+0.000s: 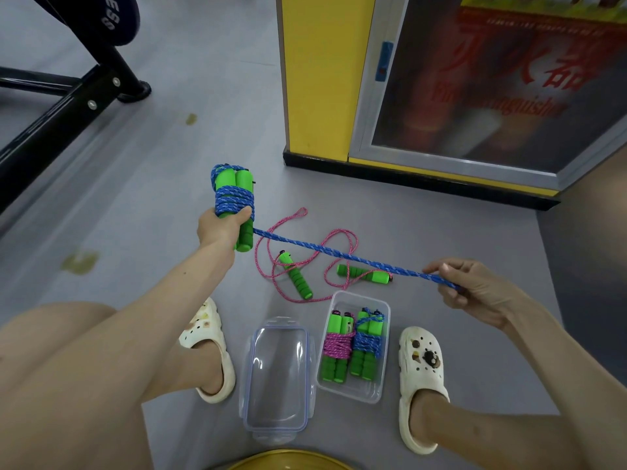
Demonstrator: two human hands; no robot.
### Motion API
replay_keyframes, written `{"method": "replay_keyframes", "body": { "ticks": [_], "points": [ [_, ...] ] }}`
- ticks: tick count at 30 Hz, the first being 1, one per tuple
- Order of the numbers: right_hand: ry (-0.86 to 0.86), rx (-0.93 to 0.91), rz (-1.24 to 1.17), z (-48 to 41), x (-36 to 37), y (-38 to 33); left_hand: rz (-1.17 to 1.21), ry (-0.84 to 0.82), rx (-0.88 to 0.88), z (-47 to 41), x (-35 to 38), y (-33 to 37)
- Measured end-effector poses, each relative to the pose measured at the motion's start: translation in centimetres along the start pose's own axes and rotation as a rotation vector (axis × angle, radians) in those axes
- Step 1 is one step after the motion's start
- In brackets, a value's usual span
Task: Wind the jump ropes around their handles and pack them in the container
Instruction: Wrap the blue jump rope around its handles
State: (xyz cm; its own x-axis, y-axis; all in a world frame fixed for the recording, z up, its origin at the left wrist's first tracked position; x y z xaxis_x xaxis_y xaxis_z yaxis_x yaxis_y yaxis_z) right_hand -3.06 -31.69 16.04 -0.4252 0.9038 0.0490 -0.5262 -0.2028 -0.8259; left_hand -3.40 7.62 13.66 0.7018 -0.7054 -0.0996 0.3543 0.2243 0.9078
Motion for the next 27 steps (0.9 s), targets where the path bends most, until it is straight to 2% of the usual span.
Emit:
{"method": "replay_keyframes", "body": {
  "ticks": [4,9,13,16,21,25,27],
  "points": [
    [-0.102,0.003,-0.037,0.6,-0.2,-0.6,-0.017,-0.005,0.006,-0.1,0.2,-0.1],
    [-0.148,0.026,-0.085,1.0,0.4,-0.9,-0.035,0.009,-0.002,0.0,0.3,-0.2],
    [-0.14,-0.021,-0.262,0.9,0.4,-0.9,-0.06,0.015,0.027,0.2,0.2,-0.1],
    [-0.118,-0.063,-0.298,0.7,0.1,-1.0,-0.072,0.02,0.045,0.3,0.3,0.0],
    [-0.01,-0.063,-0.23,0.0,-0.2,-0.6,-0.093,0.029,0.042,0.5,0.3,0.1],
    [0.177,-0.043,-0.352,-0.7,-0.5,-0.6,-0.075,0.023,0.015,0.4,0.3,0.1],
    [0.297,0.002,-0.201,-1.1,-0.7,-0.3,-0.067,0.017,0.001,0.5,0.3,0.0]
  ]
}}
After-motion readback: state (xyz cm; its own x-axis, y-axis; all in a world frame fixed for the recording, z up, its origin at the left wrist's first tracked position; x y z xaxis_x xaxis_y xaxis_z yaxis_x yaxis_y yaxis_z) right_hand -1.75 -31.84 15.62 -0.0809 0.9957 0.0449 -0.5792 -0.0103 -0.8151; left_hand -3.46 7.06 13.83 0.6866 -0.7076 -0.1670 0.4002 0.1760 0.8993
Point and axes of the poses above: each hand's wrist, its own z-axis away from the middle knuckle, its own x-axis out of the palm, y = z × x, the point moved 2 cm from there along -z, towards the middle knuckle, and after that the axes turned 7 degrees about z, right-handed, at the moved point
